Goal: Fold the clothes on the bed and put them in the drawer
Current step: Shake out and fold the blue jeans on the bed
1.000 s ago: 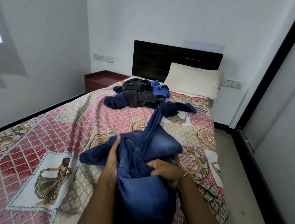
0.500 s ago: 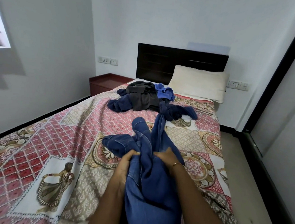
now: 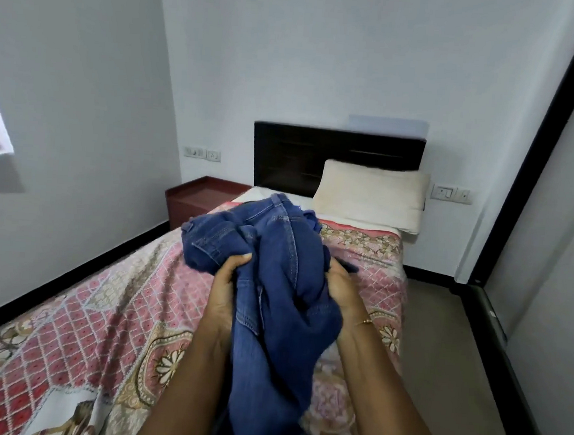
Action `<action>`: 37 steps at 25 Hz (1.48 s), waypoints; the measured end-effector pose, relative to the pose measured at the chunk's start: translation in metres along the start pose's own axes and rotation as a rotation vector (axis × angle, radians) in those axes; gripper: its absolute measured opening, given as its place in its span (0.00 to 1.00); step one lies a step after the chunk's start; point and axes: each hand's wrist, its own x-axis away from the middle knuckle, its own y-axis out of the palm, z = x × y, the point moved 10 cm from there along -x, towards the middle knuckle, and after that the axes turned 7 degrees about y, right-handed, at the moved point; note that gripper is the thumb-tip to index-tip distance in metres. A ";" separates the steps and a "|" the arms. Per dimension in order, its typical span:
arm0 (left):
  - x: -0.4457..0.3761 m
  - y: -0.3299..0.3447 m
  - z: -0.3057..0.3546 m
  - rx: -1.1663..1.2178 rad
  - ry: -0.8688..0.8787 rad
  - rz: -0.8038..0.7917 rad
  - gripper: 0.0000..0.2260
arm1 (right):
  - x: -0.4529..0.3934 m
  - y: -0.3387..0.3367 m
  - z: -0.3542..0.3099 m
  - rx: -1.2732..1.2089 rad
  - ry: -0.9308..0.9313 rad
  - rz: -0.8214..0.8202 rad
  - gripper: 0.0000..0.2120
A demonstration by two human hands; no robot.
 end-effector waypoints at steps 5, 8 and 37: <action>-0.001 0.151 0.077 -0.010 0.125 -0.069 0.12 | 0.054 0.037 -0.147 0.032 -0.006 -0.161 0.20; 0.001 0.218 0.123 -0.046 0.202 -0.073 0.15 | 0.075 0.040 -0.213 0.471 -0.015 -0.029 0.08; 0.040 0.128 0.346 -0.905 0.569 0.619 0.04 | 0.059 0.143 -0.374 0.250 -0.433 -0.076 0.13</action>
